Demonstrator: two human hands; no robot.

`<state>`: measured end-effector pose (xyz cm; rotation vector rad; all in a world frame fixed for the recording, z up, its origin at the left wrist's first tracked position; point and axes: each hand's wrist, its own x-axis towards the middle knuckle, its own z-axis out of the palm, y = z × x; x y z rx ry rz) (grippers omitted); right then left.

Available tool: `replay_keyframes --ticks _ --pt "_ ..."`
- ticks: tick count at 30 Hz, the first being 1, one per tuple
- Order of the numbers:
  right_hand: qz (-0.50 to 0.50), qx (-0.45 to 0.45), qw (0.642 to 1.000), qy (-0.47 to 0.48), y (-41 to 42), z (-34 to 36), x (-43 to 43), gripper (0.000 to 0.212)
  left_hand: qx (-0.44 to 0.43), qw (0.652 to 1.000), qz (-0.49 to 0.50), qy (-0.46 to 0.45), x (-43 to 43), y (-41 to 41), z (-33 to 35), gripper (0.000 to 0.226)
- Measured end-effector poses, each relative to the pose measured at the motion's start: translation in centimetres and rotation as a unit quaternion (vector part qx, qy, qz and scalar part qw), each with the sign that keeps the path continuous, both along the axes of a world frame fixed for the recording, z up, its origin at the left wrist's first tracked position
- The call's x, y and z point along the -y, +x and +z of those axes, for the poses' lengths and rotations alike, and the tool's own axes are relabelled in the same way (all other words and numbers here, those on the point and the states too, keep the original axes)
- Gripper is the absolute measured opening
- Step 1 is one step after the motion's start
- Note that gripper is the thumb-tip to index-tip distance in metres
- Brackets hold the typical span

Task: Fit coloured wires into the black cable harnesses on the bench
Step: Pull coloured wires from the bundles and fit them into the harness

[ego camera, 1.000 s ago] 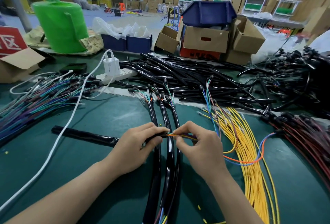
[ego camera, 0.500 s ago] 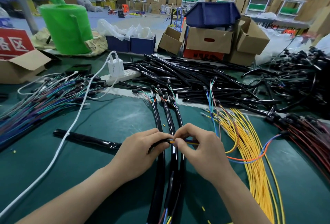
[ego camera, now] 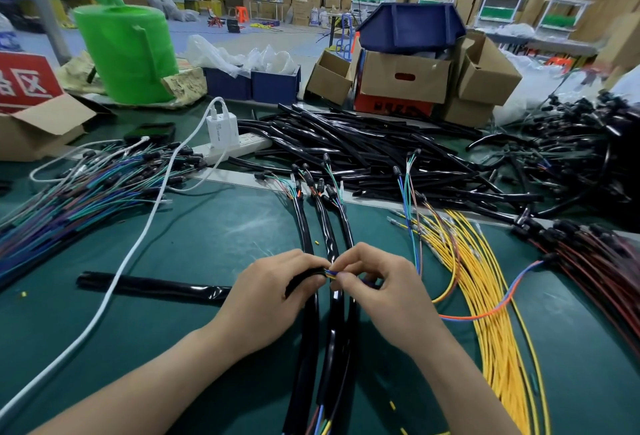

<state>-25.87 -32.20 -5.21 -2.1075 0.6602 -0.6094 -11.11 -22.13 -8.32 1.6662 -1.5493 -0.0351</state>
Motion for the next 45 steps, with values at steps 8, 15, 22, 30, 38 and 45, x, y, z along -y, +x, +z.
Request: replay_keyframes --ticks 8,15,22,30,38,45 --pt "0.025 0.007 1.0 0.007 0.2 -0.1 -0.1 0.014 0.04 0.998 -0.05 0.021 -0.3 0.0 1.0 0.034" --pt "0.01 0.01 0.995 -0.099 0.6 0.0 -1.2 0.006 0.082 0.993 -0.087 0.025 -0.2 -1.1 1.5 0.025" --pt "-0.004 -0.031 0.981 -0.191 0.6 -0.3 -1.5 0.04 0.094 0.993 -0.063 0.027 -0.4 -2.0 1.6 0.033" --pt "-0.158 -0.022 0.935 -0.316 -0.9 0.1 1.9 0.031 0.089 0.988 -0.025 0.123 -1.3 1.4 4.4 0.012" --pt "-0.122 -0.024 0.924 -0.361 0.6 4.6 -0.1 0.051 0.239 0.941 -0.097 0.217 0.7 -0.1 9.6 0.026" --pt "-0.111 0.095 0.94 -0.309 0.8 6.6 -0.5 0.067 0.206 0.963 -0.151 0.09 0.5 -0.8 12.3 0.016"
